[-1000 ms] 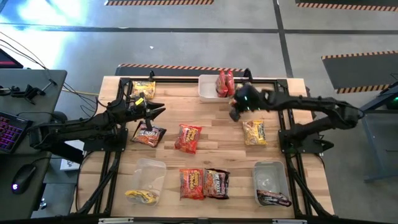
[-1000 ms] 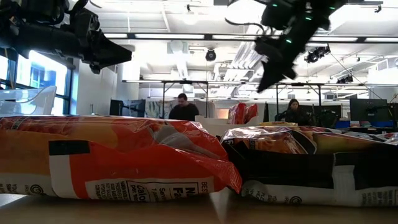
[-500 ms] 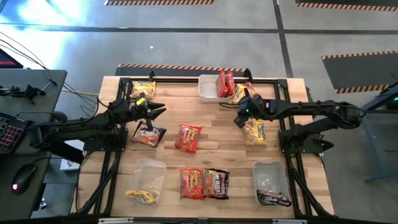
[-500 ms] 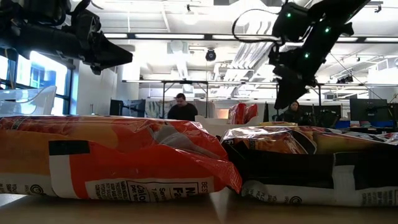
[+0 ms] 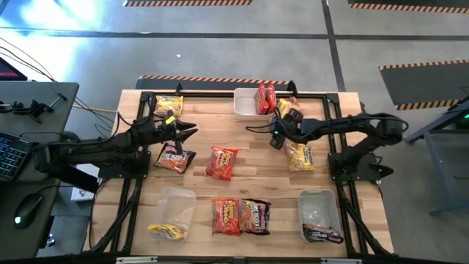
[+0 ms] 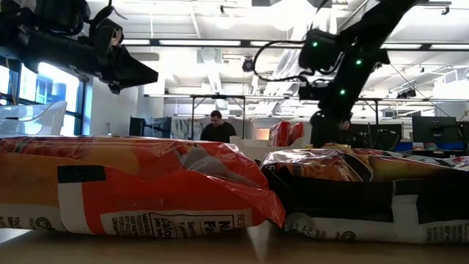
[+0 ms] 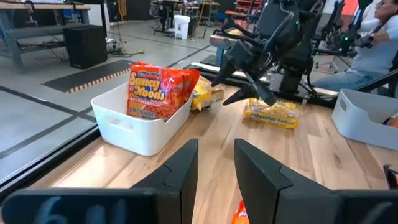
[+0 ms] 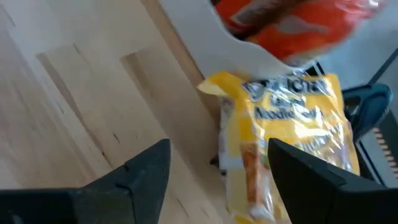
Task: Sort Maruchan noodles
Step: Put the yellow noodle pack into the transparent bin
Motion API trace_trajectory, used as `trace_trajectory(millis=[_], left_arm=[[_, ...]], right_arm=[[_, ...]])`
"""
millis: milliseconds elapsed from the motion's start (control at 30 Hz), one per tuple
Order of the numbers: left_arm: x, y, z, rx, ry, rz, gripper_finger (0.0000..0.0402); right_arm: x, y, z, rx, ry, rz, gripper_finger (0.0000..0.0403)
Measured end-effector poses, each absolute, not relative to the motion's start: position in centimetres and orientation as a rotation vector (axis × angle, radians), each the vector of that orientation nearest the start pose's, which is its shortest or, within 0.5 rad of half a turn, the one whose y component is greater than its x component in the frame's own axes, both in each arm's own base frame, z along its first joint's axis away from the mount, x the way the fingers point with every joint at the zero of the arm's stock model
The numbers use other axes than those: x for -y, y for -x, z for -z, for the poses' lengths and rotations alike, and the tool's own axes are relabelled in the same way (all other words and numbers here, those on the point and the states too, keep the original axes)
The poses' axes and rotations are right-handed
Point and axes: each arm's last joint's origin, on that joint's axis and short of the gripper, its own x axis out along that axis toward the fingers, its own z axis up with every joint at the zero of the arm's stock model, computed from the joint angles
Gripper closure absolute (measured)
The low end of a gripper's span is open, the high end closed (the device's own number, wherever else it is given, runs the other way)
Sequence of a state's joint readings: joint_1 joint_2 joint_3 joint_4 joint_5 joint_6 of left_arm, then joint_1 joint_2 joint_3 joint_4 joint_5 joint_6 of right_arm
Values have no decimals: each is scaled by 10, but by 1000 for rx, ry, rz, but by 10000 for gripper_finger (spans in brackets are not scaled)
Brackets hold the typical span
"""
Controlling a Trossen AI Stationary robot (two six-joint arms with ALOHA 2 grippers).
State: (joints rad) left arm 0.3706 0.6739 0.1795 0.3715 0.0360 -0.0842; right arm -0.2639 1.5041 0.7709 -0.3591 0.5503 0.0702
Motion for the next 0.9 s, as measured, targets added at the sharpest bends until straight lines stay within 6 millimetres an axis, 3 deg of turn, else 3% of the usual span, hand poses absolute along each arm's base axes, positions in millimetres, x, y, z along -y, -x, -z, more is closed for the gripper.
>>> trace_trajectory(millis=[300,433,600,900], left_arm=[[-55,-145,-194,-89,102,-338,308],[-55,-145,-194,-89,100,-338,308],[-55,-145,-195,-86,95,-337,308],[-55,-146,-195,-79,93,-336,308]], right_arm=[[105,-275,-146,-1250,165,827,155],[110,-279,-138,-1317,171,832,174],[111,-281,-137,-1347,169,820,233],[110,-278,-138,-1382,172,812,384]])
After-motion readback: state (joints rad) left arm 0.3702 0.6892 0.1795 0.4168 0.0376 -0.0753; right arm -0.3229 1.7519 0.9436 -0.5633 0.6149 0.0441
